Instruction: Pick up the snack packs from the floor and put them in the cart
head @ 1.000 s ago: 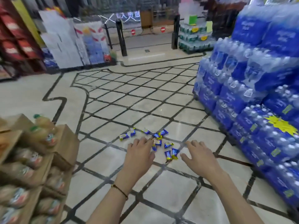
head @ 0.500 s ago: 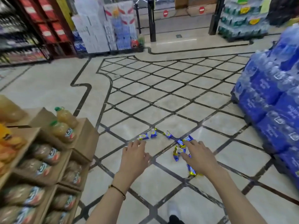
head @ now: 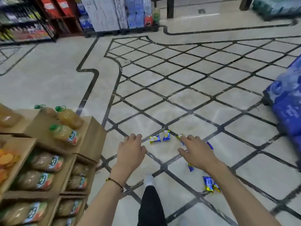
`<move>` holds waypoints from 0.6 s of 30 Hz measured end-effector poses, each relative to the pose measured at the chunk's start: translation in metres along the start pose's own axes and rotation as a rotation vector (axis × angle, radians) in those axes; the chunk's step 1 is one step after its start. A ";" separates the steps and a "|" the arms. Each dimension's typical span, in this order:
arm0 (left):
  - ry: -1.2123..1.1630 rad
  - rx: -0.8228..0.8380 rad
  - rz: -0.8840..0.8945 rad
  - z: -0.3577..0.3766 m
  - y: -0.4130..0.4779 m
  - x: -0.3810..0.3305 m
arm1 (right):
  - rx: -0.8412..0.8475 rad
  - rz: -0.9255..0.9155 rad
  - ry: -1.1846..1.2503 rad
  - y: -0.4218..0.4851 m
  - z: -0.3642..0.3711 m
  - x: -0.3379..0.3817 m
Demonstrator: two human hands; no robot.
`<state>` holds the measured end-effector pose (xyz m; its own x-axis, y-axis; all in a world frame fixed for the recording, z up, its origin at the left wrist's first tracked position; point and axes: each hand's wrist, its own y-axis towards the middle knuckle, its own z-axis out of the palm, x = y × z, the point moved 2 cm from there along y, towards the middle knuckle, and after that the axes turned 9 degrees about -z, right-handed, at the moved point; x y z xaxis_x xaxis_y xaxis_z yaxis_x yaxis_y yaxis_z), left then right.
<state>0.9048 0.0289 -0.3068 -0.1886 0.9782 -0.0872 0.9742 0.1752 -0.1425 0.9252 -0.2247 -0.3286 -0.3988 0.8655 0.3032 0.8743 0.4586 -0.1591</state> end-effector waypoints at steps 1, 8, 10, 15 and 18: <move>-0.009 0.008 0.006 0.003 0.022 0.004 | 0.003 0.017 0.006 0.019 0.002 -0.003; -0.038 0.052 -0.014 0.010 0.160 0.023 | 0.088 0.140 0.025 0.131 0.008 -0.016; -0.015 0.063 0.005 0.015 0.193 0.026 | 0.109 0.153 0.021 0.158 0.011 -0.023; 0.055 0.134 0.077 0.038 0.265 0.029 | 0.123 0.191 0.018 0.218 0.025 -0.053; 0.110 0.164 0.141 0.054 0.305 0.023 | 0.127 0.209 0.020 0.253 0.041 -0.078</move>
<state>1.1908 0.0990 -0.4059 -0.0290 0.9995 -0.0113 0.9551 0.0244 -0.2953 1.1666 -0.1679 -0.4308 -0.2066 0.9406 0.2695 0.8947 0.2931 -0.3372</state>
